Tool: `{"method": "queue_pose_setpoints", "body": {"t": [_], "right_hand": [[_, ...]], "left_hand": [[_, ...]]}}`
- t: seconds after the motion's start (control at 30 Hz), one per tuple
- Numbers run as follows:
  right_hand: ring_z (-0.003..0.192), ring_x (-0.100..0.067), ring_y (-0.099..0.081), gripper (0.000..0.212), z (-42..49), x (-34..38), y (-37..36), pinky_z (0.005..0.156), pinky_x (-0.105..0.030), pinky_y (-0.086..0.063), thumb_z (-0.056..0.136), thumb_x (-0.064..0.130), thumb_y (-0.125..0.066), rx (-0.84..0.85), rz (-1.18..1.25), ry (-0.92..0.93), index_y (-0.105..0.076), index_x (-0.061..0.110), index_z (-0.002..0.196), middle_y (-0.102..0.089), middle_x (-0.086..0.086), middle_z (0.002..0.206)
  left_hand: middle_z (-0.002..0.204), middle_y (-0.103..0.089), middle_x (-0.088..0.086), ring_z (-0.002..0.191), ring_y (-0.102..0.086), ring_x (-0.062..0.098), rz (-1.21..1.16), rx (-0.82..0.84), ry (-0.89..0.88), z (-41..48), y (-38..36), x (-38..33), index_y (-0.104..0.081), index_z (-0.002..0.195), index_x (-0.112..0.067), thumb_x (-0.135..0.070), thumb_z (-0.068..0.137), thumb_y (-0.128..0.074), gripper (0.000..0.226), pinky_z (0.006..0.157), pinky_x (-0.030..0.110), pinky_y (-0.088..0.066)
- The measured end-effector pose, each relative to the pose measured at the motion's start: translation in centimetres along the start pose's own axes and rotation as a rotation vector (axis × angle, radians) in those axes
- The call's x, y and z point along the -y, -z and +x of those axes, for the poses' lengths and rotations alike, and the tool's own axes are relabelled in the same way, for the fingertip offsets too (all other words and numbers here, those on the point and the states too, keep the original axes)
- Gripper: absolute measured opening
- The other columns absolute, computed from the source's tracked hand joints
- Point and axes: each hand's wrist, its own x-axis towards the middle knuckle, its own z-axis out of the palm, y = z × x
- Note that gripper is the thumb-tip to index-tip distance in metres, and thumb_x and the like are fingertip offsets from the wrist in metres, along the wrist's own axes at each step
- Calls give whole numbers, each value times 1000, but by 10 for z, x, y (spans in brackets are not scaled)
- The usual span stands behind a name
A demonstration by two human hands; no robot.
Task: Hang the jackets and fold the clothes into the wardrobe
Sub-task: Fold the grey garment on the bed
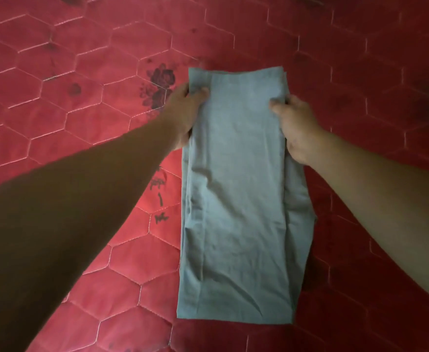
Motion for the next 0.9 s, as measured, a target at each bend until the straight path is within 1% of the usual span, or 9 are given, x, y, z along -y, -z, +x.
{"method": "queue_pose_setpoints", "body": {"t": [0.13,0.27,0.4,0.47,0.53,0.6,0.67,0.77,0.9], "right_hand": [[99,-22,-73,29,18,-8,-2,93,-47,-59,91,27,-67,64,-68,-108,-70,15,117,-75,-3,109],[85,-15,-66,19,31,16,-4,73,-29,-52,92,11,-59,-27,-235,31,-68,4,107,-69,-1,97],[82,-19,-63,16,44,20,-5,68,-34,-49,90,8,-58,-49,-402,159,-69,1,100,-69,-10,93],[94,-21,-67,21,48,15,-4,75,-31,-50,94,11,-56,-58,-453,191,-66,11,112,-69,-9,105],[106,-17,-61,46,42,8,0,89,-26,-47,96,12,-54,-116,-493,278,-49,18,141,-61,-4,117],[123,-23,-52,61,19,-7,5,104,-34,-44,97,17,-52,-208,-736,513,-33,20,155,-51,-11,134],[143,-35,-36,59,-20,-32,6,114,-58,-34,99,34,-48,-157,-1130,754,-33,20,155,-37,-18,154],[157,-30,-7,67,-54,-76,13,114,-76,-13,104,58,-33,80,-1461,801,-24,24,160,-16,-11,169],[158,-22,3,72,-49,-98,19,115,-75,-13,102,66,-29,68,-1456,742,-20,27,162,-7,-6,171]], "left_hand": [[110,-72,8,89,-74,21,16,-38,79,14,5,10,-57,130,-16,-9,101,-51,31,68,35,-61],[110,-71,12,87,-75,24,2,-80,32,21,2,2,-57,125,-22,-2,98,-52,34,70,40,-63],[108,-70,10,91,-74,26,137,-196,-86,30,5,-2,-60,109,-26,8,90,-47,41,78,50,-63],[96,-65,1,80,-68,17,227,-235,-133,34,9,2,-55,124,-27,6,91,-49,47,77,40,-63],[97,-58,-2,84,-61,15,354,-284,-206,29,8,5,-46,140,-25,4,88,-47,59,75,33,-57],[132,-50,7,116,-54,24,618,-317,-372,16,3,14,-40,148,-23,-3,85,-49,66,96,37,-49],[158,-25,19,145,-27,38,1015,-244,-549,-9,-3,38,-33,154,-23,-22,92,-53,65,114,46,-29],[169,-4,15,155,0,36,1433,-15,-671,-35,-4,90,-20,160,-32,-53,101,-39,65,122,58,-12],[170,3,7,156,7,31,1515,-47,-628,-31,6,119,-11,160,-39,-62,101,-29,66,122,61,-10]]}}
